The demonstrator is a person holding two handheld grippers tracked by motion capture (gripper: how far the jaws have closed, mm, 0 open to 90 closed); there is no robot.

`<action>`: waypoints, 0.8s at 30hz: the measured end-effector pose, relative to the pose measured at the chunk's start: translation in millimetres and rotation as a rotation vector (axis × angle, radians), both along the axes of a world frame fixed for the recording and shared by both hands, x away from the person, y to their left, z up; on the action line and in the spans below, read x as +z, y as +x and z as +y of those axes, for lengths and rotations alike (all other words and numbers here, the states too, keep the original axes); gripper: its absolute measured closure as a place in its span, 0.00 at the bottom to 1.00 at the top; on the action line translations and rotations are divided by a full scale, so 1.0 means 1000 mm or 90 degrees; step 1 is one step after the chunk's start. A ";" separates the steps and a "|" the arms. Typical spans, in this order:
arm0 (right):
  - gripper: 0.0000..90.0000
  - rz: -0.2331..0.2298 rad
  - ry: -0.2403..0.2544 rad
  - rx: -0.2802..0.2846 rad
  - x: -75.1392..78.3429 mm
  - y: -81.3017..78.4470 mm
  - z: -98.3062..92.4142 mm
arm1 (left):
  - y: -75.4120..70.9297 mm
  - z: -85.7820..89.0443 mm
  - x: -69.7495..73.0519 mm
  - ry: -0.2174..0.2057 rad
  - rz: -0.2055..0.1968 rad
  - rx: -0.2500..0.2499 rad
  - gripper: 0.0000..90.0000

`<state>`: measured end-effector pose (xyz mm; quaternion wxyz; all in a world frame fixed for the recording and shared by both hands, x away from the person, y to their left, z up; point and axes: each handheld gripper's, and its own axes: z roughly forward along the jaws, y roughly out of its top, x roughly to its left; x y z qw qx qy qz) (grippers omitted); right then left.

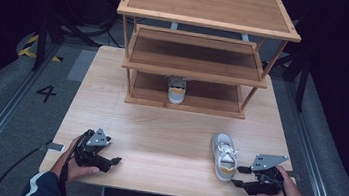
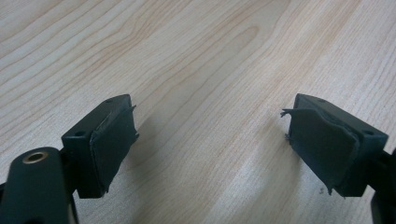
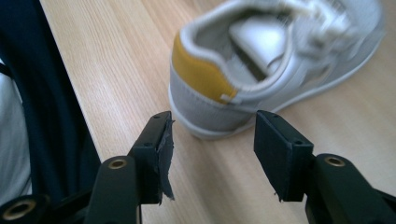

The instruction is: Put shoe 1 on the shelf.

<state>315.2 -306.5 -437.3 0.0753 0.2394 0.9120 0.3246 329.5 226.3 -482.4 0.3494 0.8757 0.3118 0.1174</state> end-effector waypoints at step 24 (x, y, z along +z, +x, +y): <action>0.71 0.045 -0.092 0.133 0.005 0.037 0.063 | 0.000 0.000 0.000 0.000 0.001 -0.004 0.17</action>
